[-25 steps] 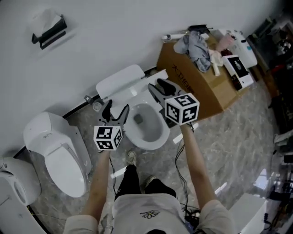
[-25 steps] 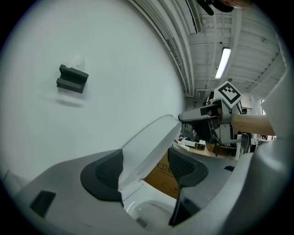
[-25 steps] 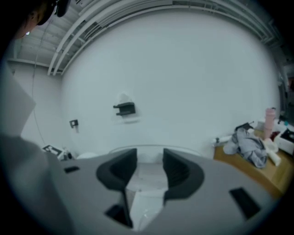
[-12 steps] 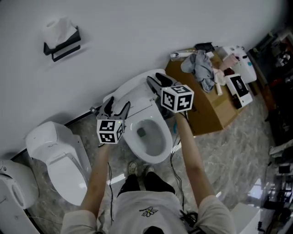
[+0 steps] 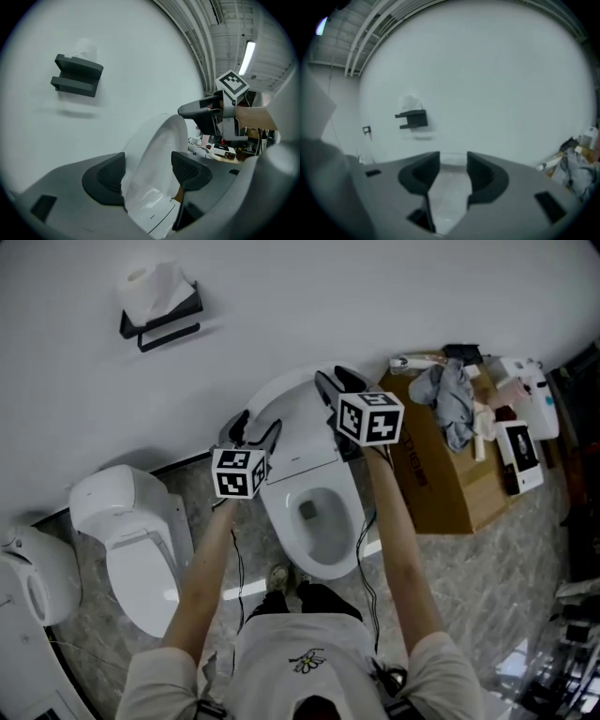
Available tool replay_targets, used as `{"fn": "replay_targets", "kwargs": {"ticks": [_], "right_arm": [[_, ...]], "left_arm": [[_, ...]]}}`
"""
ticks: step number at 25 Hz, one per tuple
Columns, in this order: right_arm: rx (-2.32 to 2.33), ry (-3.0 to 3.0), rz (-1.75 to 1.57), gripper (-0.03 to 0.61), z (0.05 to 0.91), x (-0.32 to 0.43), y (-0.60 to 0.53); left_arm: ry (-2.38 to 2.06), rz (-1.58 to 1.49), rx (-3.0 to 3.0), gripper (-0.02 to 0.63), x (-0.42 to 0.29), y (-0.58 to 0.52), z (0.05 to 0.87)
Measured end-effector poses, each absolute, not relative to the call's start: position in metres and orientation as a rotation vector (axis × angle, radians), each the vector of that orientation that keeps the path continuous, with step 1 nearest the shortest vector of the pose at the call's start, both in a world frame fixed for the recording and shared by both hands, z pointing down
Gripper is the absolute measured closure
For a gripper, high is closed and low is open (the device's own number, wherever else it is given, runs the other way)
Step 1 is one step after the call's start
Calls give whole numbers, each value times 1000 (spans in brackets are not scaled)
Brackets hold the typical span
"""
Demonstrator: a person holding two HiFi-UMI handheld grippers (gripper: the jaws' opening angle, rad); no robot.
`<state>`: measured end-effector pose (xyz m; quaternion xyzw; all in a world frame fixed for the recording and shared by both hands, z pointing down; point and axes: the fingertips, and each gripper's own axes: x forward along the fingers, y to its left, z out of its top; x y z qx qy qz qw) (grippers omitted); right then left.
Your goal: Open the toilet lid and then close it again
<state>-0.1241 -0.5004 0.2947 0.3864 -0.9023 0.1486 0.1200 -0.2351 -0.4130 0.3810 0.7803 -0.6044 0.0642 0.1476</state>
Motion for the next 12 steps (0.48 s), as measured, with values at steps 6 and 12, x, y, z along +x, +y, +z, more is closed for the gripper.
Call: {"fn": "replay_targets", "kwargs": {"ticks": [6, 12], "right_arm": [[1096, -2615, 417, 391, 297, -145, -531], [1086, -2603, 393, 391, 301, -161, -550]], "left_arm": [[-1758, 191, 2191, 291, -253, -441, 384], [-1781, 195, 2162, 291, -266, -459, 388]]}}
